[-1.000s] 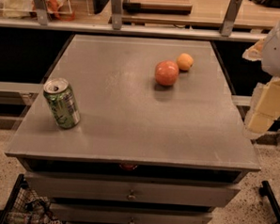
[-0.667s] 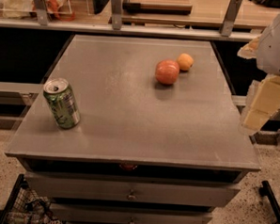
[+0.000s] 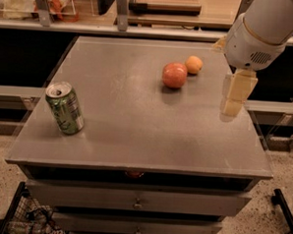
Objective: Move apple near green can
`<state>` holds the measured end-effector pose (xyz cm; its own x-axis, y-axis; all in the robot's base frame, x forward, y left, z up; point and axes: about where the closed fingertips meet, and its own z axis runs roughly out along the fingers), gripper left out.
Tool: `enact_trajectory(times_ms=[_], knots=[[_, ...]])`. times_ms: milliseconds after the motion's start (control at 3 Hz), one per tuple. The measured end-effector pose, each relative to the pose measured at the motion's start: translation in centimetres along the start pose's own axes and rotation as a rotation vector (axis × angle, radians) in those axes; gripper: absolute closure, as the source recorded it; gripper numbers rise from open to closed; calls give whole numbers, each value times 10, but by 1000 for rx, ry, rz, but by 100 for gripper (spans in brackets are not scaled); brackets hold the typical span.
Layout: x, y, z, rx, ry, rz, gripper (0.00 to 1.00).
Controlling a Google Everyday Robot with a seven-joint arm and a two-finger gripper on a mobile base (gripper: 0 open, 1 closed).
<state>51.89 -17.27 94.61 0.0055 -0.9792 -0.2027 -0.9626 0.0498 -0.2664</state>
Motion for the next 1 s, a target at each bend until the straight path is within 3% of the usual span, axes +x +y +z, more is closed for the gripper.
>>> enact_trajectory(times_ms=[667, 1000], knots=[[9, 7, -3, 22, -21, 31, 0], [20, -12, 16, 93, -56, 5, 0]])
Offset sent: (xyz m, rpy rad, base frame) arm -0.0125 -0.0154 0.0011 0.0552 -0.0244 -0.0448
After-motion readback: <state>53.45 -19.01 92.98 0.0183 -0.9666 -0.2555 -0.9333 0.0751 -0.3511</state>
